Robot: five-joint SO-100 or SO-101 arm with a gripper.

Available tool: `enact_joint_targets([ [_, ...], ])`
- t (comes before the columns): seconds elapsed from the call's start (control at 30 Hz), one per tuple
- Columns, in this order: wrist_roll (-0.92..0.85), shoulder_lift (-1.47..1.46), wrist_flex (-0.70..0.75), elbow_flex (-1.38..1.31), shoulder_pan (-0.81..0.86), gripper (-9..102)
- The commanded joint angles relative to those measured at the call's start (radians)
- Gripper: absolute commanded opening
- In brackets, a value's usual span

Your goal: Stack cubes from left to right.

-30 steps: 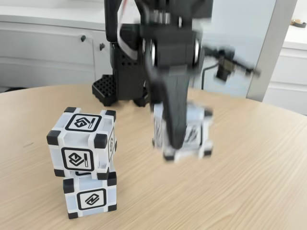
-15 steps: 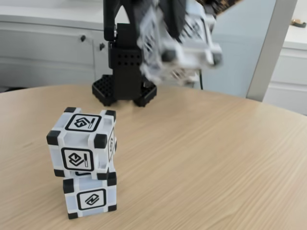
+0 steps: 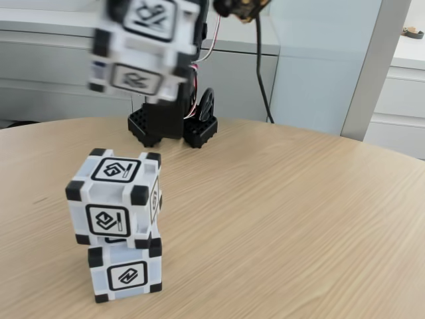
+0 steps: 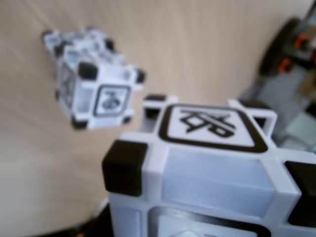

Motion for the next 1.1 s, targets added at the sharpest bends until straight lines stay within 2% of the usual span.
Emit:
enact_joint_targets([
  [0.0, -0.017, 0.014, 0.005, -0.006, 0.048, 0],
  [0.27, -0.040, 0.005, 0.005, -0.005, 0.114, 0],
  [0.93, 0.080, -0.232, 0.008, -0.020, 0.098, 0],
  [1.07, 0.091, -0.261, 0.072, -0.023, 0.098, 0],
])
